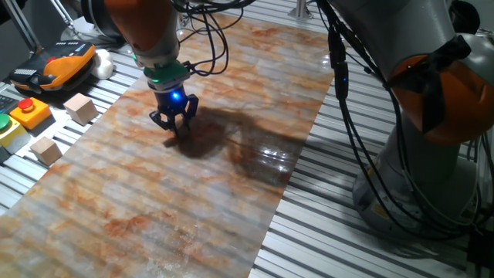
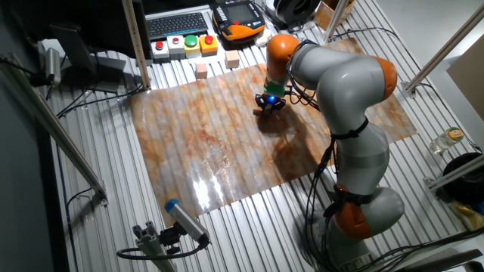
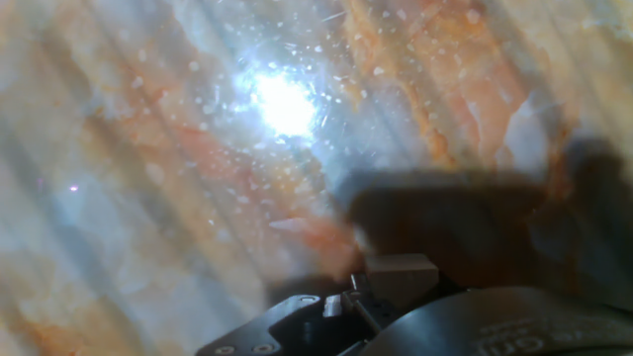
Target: Hold a small block with the gripper and sweep it from left to right on the table
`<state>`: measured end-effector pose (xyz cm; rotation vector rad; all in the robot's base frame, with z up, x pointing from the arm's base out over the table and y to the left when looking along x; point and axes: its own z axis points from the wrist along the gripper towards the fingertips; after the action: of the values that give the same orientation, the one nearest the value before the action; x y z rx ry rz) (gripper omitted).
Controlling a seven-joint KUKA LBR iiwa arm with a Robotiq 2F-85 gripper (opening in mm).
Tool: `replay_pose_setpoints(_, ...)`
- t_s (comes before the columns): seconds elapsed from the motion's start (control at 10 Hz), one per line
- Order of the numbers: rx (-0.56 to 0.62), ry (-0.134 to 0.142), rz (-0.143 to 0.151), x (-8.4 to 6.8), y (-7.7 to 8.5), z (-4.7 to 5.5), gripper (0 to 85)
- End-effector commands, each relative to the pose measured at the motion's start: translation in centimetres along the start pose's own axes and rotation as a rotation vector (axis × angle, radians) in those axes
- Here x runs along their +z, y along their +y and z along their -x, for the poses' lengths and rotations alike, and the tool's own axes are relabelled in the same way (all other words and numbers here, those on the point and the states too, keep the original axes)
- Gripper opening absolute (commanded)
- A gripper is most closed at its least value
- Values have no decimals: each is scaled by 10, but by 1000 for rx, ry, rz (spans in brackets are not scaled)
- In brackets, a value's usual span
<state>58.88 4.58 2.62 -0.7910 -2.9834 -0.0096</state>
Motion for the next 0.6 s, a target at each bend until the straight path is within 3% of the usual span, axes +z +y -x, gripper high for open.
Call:
replay_pose_setpoints(0.0, 1, 0, 0, 0, 1, -1, 0)
replay_pose_setpoints(0.5, 13, 3, 5, 1, 7, -6, 0)
